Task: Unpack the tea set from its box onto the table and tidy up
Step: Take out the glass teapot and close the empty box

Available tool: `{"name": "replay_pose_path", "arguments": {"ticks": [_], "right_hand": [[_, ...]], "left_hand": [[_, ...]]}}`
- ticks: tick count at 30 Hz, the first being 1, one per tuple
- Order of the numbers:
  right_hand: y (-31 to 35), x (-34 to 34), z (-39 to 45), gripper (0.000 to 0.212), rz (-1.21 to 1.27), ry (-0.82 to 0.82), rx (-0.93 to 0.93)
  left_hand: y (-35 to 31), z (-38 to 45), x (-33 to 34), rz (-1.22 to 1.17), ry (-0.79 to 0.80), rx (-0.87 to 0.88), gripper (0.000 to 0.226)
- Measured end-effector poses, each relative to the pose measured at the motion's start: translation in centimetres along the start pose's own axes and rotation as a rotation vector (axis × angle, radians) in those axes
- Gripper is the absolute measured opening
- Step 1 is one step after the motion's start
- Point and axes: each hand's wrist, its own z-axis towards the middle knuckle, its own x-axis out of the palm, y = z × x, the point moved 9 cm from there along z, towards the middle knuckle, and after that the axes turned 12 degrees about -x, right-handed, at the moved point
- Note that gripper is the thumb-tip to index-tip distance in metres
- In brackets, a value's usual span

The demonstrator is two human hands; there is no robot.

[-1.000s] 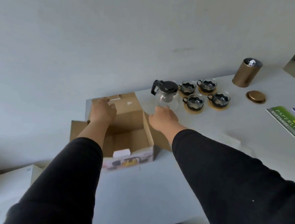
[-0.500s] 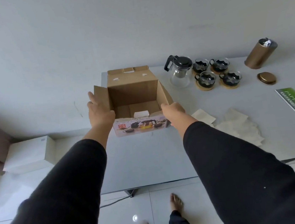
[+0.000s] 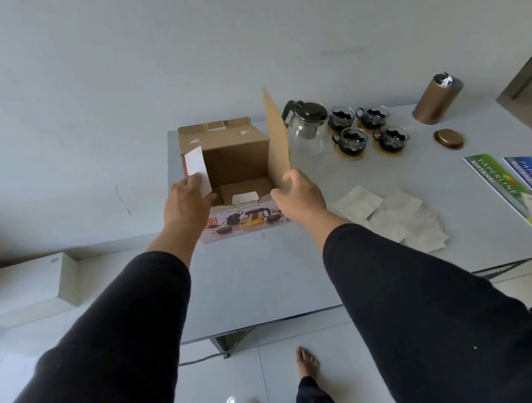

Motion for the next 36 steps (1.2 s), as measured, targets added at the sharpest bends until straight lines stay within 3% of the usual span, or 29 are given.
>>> {"name": "replay_pose_path", "arguments": {"ticks": [3, 7, 10, 15, 21, 28, 36], "right_hand": [[1.3, 1.3, 0.2, 0.042, -0.141, 0.115, -0.101], [1.8, 2.5, 0.7, 0.046, -0.334, 0.222, -0.127], [1.9, 2.6, 1.6, 0.045, -0.394, 0.234, -0.114], [2.2, 1.7, 4.7, 0.047, -0.303, 0.118, -0.095], [0.4, 1.8, 10.4, 0.051, -0.124, 0.082, 0.036], [-1.0, 3.2, 17.4, 0.032, 0.097, 0.126, 0.209], [-1.6, 3.9, 21.4, 0.038, 0.283, 0.07, 0.375]], "left_hand": [[0.2, 0.2, 0.2, 0.072, 0.057, 0.006, 0.058], [0.2, 0.8, 0.7, 0.17, 0.062, 0.088, 0.026], [1.0, 1.8, 0.3, 0.071, 0.057, 0.006, 0.029], [1.5, 4.2, -0.3, -0.137, 0.071, -0.19, 0.03], [2.8, 7.6, 1.0, -0.377, 0.184, -0.476, 0.047], [2.8, 13.3, 1.8, -0.349, 0.195, -0.588, 0.037], [2.8, 16.2, 2.5, -0.669, 0.236, -0.767, 0.052]]}}
